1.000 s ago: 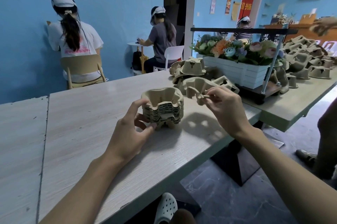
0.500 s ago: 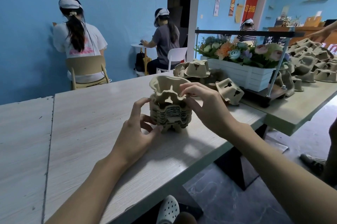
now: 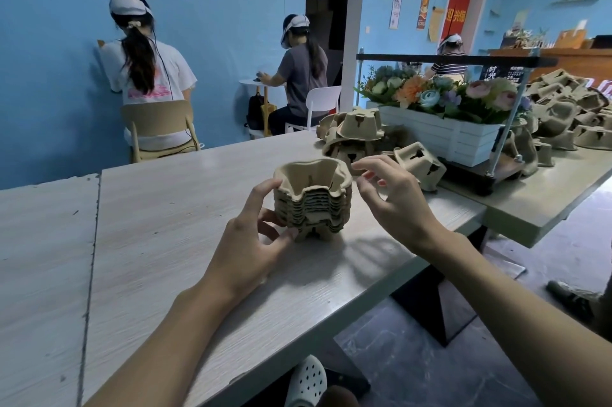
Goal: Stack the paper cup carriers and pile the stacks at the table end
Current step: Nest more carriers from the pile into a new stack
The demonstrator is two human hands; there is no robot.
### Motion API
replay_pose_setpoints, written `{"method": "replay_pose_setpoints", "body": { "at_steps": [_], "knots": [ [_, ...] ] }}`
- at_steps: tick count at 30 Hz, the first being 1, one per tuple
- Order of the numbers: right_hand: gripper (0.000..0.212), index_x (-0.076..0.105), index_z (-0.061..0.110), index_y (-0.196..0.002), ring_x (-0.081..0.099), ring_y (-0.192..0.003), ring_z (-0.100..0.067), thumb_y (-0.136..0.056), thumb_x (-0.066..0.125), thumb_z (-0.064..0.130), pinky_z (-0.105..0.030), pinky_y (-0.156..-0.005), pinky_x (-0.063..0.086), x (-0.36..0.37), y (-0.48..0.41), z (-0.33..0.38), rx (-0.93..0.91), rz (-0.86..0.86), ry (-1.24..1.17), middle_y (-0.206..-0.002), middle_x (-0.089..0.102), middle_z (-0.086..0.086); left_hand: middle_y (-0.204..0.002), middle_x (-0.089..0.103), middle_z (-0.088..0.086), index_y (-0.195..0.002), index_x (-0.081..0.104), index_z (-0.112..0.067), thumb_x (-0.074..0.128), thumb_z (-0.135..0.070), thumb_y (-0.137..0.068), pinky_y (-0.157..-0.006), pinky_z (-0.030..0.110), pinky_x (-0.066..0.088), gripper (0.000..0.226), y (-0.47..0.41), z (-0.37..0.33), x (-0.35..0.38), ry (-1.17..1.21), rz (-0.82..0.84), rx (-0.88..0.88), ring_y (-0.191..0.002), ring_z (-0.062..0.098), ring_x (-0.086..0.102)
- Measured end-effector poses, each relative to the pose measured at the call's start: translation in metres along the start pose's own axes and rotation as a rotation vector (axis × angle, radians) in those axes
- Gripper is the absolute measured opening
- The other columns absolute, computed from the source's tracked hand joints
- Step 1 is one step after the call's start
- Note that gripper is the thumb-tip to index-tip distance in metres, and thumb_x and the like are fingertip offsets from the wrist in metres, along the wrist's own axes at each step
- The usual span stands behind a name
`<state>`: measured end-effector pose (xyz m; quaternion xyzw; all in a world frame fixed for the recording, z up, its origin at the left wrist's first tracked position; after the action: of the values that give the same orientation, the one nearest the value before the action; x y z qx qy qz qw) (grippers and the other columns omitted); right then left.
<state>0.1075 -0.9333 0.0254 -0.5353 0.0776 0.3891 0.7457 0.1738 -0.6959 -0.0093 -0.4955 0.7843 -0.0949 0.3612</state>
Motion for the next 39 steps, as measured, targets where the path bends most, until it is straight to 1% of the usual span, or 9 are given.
{"method": "replay_pose_setpoints", "body": {
  "at_steps": [6, 8, 12, 19, 24, 29, 34, 35, 39],
  "knots": [
    [0.023, 0.066, 0.005, -0.104, 0.057, -0.077, -0.012, -0.085, 0.074, 0.015, -0.004, -0.067, 0.042, -0.006, 0.001, -0.054, 0.28, -0.091, 0.069, -0.095, 0.063, -0.008, -0.092, 0.071, -0.01, -0.14, 0.038, -0.042, 0.077, -0.018, -0.086, -0.069, 0.009, 0.049, 0.071, 0.0, 0.001, 0.0, 0.001, 0.003, 0.004, -0.077, 0.008, 0.068],
    [0.021, 0.064, 0.01, -0.1, 0.055, -0.081, -0.016, -0.084, 0.075, 0.019, -0.011, -0.068, 0.041, -0.011, 0.001, -0.071, 0.343, -0.136, 0.167, -0.096, 0.06, -0.006, -0.092, 0.071, -0.009, -0.14, 0.037, -0.043, 0.077, -0.018, -0.087, -0.069, 0.008, 0.048, 0.071, -0.001, 0.002, 0.001, -0.001, 0.004, 0.007, -0.077, 0.008, 0.068],
    [0.018, 0.059, 0.02, -0.092, 0.054, -0.081, -0.018, -0.086, 0.073, 0.028, -0.035, -0.07, 0.046, -0.018, -0.001, -0.093, 0.433, -0.148, 0.292, -0.091, 0.053, 0.001, -0.094, 0.07, -0.008, -0.139, 0.036, -0.045, 0.077, -0.02, -0.087, -0.068, 0.007, 0.047, 0.071, -0.002, 0.003, 0.002, -0.016, 0.004, 0.001, -0.079, 0.006, 0.068],
    [0.012, 0.066, 0.018, -0.09, 0.055, -0.083, -0.019, -0.085, 0.074, 0.025, -0.031, -0.07, 0.04, -0.016, -0.013, -0.106, 0.466, -0.112, 0.337, -0.085, 0.058, 0.003, -0.094, 0.07, -0.008, -0.139, 0.035, -0.047, 0.076, -0.022, -0.087, -0.06, 0.017, 0.054, 0.07, -0.003, 0.002, 0.002, -0.017, 0.013, -0.004, -0.081, 0.005, 0.068],
    [0.004, 0.07, 0.02, -0.087, 0.054, -0.087, -0.02, -0.084, 0.07, 0.018, -0.03, -0.07, 0.039, -0.016, -0.016, -0.11, 0.489, -0.127, 0.366, -0.095, 0.066, -0.002, -0.093, 0.069, -0.009, -0.138, 0.033, -0.05, 0.076, -0.023, -0.087, -0.05, 0.021, 0.053, 0.071, -0.002, 0.002, 0.001, -0.028, 0.014, 0.002, -0.081, 0.003, 0.068],
    [0.004, 0.07, 0.016, -0.085, 0.059, -0.09, -0.025, -0.083, 0.067, 0.015, -0.034, -0.073, 0.045, -0.019, -0.015, -0.112, 0.509, -0.148, 0.358, -0.097, 0.069, -0.008, -0.093, 0.07, -0.011, -0.136, 0.033, -0.052, 0.076, -0.023, -0.087, -0.055, 0.02, 0.052, 0.071, -0.002, 0.002, 0.001, -0.035, 0.014, 0.013, -0.08, 0.001, 0.068],
    [0.005, 0.066, 0.008, -0.085, 0.057, -0.081, -0.024, -0.085, 0.064, 0.013, -0.035, -0.07, 0.046, -0.04, -0.015, -0.096, 0.404, -0.36, 0.277, -0.09, 0.063, -0.01, -0.093, 0.071, -0.007, -0.137, 0.034, -0.05, 0.076, -0.022, -0.087, -0.066, 0.01, 0.047, 0.072, -0.002, 0.005, 0.002, -0.037, 0.004, 0.004, -0.08, 0.005, 0.068],
    [0.003, 0.065, 0.008, -0.085, 0.057, -0.081, -0.023, -0.085, 0.064, 0.011, -0.033, -0.071, 0.046, -0.045, -0.015, -0.089, 0.37, -0.392, 0.254, -0.089, 0.061, -0.009, -0.093, 0.071, -0.007, -0.137, 0.034, -0.05, 0.076, -0.022, -0.087, -0.067, 0.01, 0.047, 0.072, -0.002, 0.005, 0.002, -0.036, 0.002, 0.004, -0.079, 0.006, 0.068],
    [0.008, 0.06, 0.01, -0.083, 0.05, -0.074, -0.015, -0.086, 0.066, 0.006, -0.011, -0.066, 0.041, -0.059, -0.014, -0.058, 0.255, -0.414, 0.115, -0.094, 0.05, -0.006, -0.094, 0.071, -0.007, -0.137, 0.034, -0.048, 0.077, -0.022, -0.086, -0.07, 0.016, 0.048, 0.071, -0.001, 0.004, 0.002, -0.039, 0.004, 0.013, -0.078, 0.008, 0.068]
  ]
}}
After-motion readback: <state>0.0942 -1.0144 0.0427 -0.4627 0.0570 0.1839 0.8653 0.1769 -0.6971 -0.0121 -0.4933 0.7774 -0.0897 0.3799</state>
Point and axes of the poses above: each hand's wrist, its own y-axis away from the middle knuckle, its own x-axis out of the palm, z = x × y, the point moved 1 cm from there along -y, towards the middle knuckle
